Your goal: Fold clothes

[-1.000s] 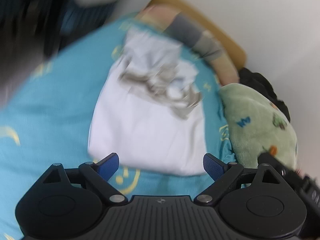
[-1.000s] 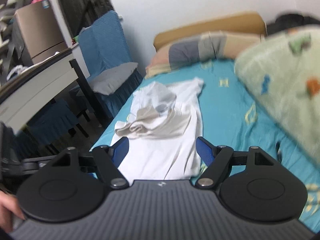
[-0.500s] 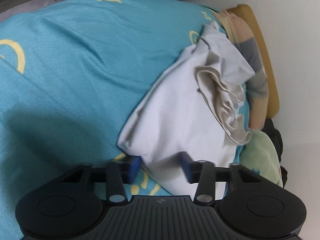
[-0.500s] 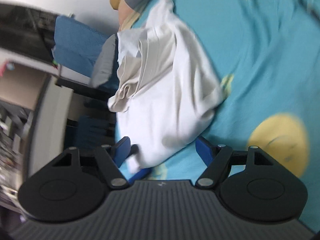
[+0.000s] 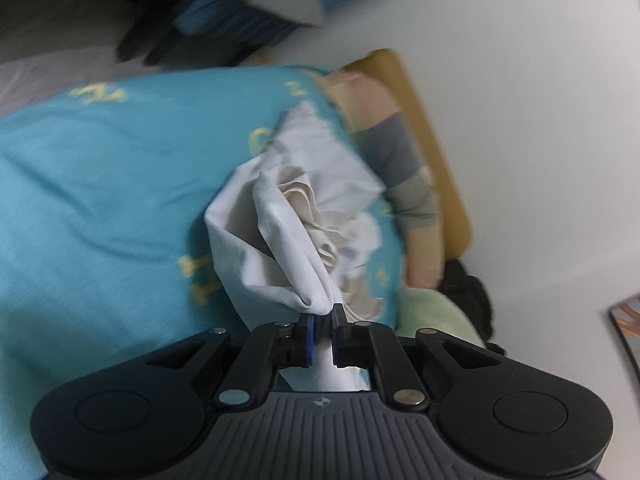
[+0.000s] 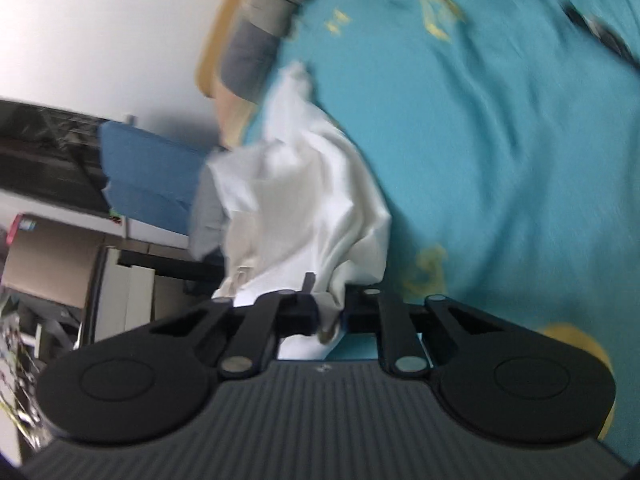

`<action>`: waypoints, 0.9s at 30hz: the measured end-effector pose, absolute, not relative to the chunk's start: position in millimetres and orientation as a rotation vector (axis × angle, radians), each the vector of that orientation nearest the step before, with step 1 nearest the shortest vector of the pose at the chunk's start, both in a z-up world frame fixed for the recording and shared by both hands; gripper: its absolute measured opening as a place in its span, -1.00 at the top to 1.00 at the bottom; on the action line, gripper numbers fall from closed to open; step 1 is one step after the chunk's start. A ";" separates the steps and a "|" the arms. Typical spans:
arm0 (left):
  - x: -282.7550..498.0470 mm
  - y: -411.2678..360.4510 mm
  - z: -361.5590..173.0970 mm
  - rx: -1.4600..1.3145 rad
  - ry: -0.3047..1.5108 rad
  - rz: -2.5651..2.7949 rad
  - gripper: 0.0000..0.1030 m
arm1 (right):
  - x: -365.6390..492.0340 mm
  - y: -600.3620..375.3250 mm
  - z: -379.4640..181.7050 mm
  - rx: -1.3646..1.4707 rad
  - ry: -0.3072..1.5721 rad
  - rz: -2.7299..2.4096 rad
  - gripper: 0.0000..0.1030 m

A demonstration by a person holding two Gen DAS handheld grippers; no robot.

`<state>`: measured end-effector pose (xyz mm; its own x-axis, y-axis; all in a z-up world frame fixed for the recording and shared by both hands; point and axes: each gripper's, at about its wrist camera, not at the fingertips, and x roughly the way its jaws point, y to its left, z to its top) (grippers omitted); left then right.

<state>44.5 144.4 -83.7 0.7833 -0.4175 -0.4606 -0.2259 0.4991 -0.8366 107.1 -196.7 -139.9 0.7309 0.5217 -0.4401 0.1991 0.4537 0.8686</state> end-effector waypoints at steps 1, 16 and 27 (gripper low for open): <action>41.7 145.8 -79.4 -1.072 0.672 -0.136 0.85 | 105.7 -196.1 -128.6 1.091 0.732 0.242 0.78; -99.2 121.0 32.7 -0.977 0.550 -0.356 0.85 | -60.0 -227.3 2.0 0.944 0.466 0.348 0.81; -117.3 98.2 17.1 -0.925 0.654 -0.342 0.84 | -117.7 -240.1 -18.9 0.959 0.537 0.226 0.80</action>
